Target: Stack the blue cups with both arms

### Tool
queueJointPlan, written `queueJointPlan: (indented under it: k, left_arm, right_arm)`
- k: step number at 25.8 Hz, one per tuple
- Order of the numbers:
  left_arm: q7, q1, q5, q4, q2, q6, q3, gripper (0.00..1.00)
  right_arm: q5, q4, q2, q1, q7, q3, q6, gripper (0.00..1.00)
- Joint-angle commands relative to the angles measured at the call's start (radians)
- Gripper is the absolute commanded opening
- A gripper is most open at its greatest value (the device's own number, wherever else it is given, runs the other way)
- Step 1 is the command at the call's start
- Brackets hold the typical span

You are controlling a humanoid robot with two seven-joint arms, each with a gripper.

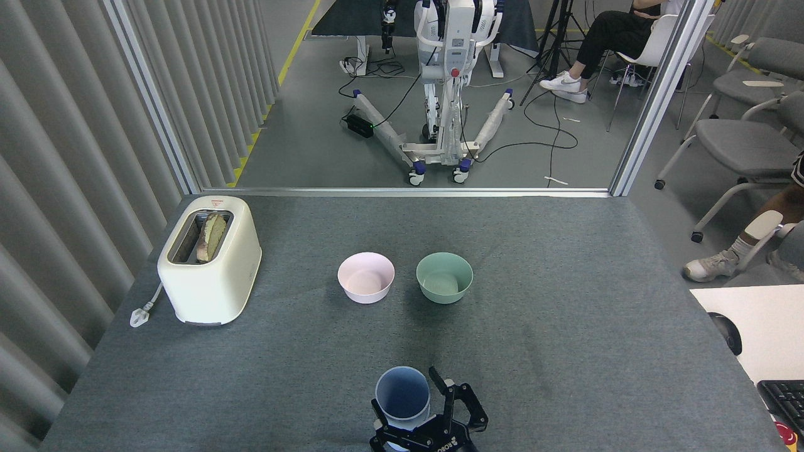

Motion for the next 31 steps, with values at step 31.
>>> queueJointPlan:
  k: [31]
  left_arm:
    - [-0.009, -0.006, -0.015, -0.060, 0.003, -0.002, 0.006, 1.00]
  right_arm:
    - [-0.139, 0.067, -0.017, 0.281, -0.313, -0.484, -0.036, 1.00]
